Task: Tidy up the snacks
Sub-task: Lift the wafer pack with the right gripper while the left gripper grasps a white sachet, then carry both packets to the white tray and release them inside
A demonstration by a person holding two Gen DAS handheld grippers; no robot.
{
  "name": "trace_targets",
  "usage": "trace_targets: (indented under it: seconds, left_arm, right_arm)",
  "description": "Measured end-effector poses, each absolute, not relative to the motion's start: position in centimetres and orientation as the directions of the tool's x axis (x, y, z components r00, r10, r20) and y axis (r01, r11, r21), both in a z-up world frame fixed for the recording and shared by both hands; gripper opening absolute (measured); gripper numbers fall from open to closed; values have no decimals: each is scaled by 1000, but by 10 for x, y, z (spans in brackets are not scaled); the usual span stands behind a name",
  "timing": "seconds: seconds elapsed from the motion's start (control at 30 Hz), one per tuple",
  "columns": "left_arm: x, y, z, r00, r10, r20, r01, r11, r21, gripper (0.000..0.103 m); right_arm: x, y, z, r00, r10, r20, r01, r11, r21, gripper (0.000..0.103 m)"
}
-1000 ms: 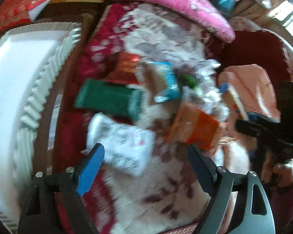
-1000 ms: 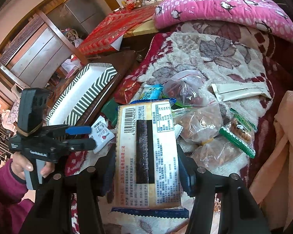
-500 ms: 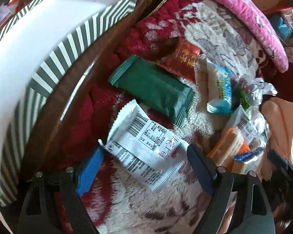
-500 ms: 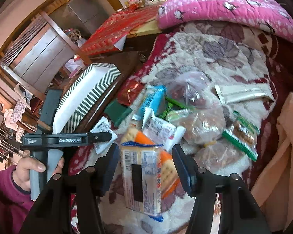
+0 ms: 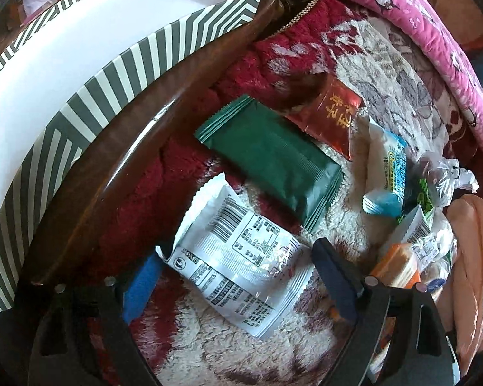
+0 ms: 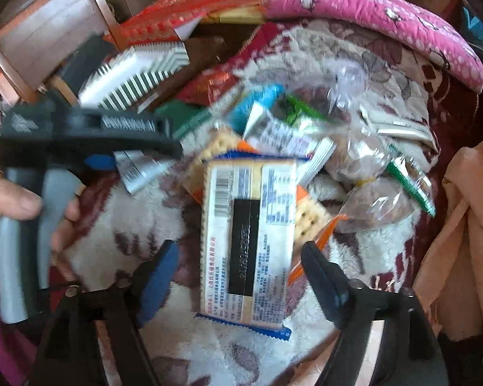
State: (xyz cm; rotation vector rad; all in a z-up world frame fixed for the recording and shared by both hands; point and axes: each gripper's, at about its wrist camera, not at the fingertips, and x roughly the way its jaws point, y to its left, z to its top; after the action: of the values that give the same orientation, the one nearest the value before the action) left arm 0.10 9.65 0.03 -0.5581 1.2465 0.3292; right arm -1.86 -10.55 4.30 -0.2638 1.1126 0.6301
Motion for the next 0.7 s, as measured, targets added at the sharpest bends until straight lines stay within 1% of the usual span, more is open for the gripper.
trace_targets:
  seconds: [0.03, 0.07, 0.1, 0.13, 0.17, 0.2, 0.23, 0.27, 0.33, 0.5, 0.57, 0.7]
  left_arm:
    - [-1, 97, 1, 304, -64, -951, -518, 826, -221, 85]
    - [-6, 99, 3, 309, -52, -950, -512, 832, -212, 72]
    - [-9, 100, 5, 319, -47, -946, -498, 841, -210, 57]
    - [-10, 102, 7, 323, -45, -945, -486, 849, -206, 50]
    - [-14, 107, 8, 322, -48, -945, -474, 856, -205, 35]
    - [-17, 112, 10, 330, -64, -942, -464, 858, -221, 24]
    - [-21, 118, 12, 343, -91, -935, -451, 857, -249, 16]
    - [-24, 123, 13, 346, -107, -932, -442, 857, -263, 16]
    - [-30, 129, 16, 350, -116, -930, -421, 867, -266, 16]
    - [-41, 128, 21, 376, -132, -917, -376, 883, -281, 15]
    - [-43, 124, 27, 388, -141, -911, -353, 890, -288, 15]
    - [-43, 113, 44, 425, -99, -900, -310, 918, -247, 15]
  right_arm:
    - [-20, -105, 42, 306, 322, -896, -595, 799, 84, 60]
    - [-21, -105, 41, 325, 301, -897, -607, 793, 47, 59]
    - [-20, -107, 40, 316, 300, -900, -609, 792, 50, 59]
    - [-17, -113, 39, 288, 318, -903, -599, 796, 90, 59]
    - [-15, -118, 40, 281, 329, -902, -588, 801, 109, 59]
    - [-14, -123, 40, 274, 342, -899, -576, 807, 131, 59]
    - [-13, -125, 42, 267, 359, -894, -572, 806, 153, 59]
    - [-13, -129, 44, 253, 393, -884, -563, 803, 196, 59]
    - [-15, -130, 49, 242, 422, -873, -559, 796, 230, 59]
    - [-29, -121, 57, 245, 416, -876, -586, 783, 208, 59]
    - [-29, -118, 60, 241, 430, -870, -585, 780, 223, 59]
    - [-27, -115, 67, 250, 438, -864, -583, 780, 227, 59]
